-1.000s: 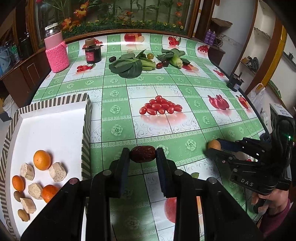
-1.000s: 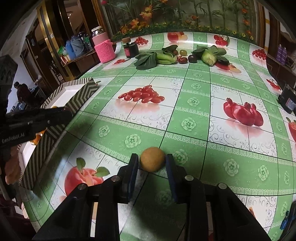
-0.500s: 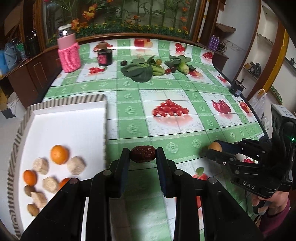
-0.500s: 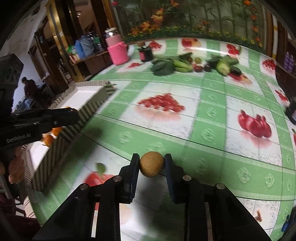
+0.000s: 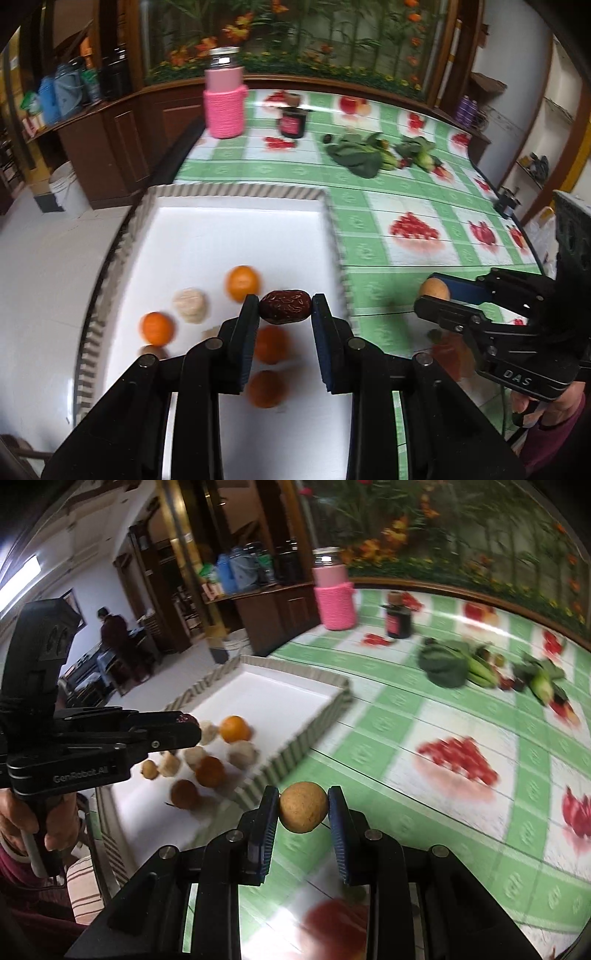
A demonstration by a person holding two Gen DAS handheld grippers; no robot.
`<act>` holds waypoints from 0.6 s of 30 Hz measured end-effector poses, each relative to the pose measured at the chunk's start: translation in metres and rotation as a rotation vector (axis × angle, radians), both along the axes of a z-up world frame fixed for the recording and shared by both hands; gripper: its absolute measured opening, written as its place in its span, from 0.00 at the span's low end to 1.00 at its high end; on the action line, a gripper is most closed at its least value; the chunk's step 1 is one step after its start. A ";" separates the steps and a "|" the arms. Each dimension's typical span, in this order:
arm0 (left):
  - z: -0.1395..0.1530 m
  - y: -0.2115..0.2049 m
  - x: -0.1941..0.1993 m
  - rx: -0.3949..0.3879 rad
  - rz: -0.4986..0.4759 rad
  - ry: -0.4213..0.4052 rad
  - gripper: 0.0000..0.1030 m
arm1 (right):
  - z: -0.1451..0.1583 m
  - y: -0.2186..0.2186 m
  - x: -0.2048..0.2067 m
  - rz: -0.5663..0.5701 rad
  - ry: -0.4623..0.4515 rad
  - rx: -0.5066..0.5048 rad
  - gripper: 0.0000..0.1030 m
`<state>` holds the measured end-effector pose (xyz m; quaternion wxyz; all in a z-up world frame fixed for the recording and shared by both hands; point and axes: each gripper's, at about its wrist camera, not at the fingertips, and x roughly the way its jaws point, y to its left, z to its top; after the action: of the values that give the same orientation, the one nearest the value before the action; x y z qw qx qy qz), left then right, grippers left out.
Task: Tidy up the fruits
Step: 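Carry the tan fruit and red date over the white tray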
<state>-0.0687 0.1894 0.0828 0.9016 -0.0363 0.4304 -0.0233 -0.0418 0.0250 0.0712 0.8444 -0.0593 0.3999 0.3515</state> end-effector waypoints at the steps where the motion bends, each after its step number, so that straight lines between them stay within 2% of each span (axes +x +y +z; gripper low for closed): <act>1: -0.001 0.005 0.000 0.003 0.012 0.001 0.25 | 0.000 0.007 0.000 0.010 -0.002 -0.003 0.27; 10: -0.013 0.054 0.018 0.014 0.101 0.005 0.25 | -0.002 0.060 0.010 0.077 -0.007 -0.038 0.27; 18: -0.025 0.072 0.042 0.015 0.128 0.025 0.25 | -0.013 0.080 0.038 0.080 0.015 -0.062 0.27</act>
<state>-0.0266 0.2613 0.0576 0.8961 -0.0574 0.4385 0.0382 -0.0037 0.1049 0.0582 0.8245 -0.0986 0.4141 0.3729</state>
